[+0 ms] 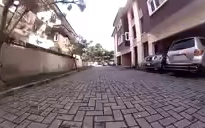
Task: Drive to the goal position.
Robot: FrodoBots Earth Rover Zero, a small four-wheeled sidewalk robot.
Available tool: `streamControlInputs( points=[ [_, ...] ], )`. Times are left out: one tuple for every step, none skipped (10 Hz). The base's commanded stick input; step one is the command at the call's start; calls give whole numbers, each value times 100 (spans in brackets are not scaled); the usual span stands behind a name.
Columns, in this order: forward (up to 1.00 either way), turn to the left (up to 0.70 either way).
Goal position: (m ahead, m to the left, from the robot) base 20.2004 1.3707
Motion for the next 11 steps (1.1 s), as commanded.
streamControlInputs(
  points=[
    [69, 3],
    [69, 3],
    [69, 3],
    [69, 3],
    [69, 3],
    [69, 3],
    [69, 3],
    [69, 3],
    [69, 3],
    [69, 3],
    [69, 3]
  ],
)
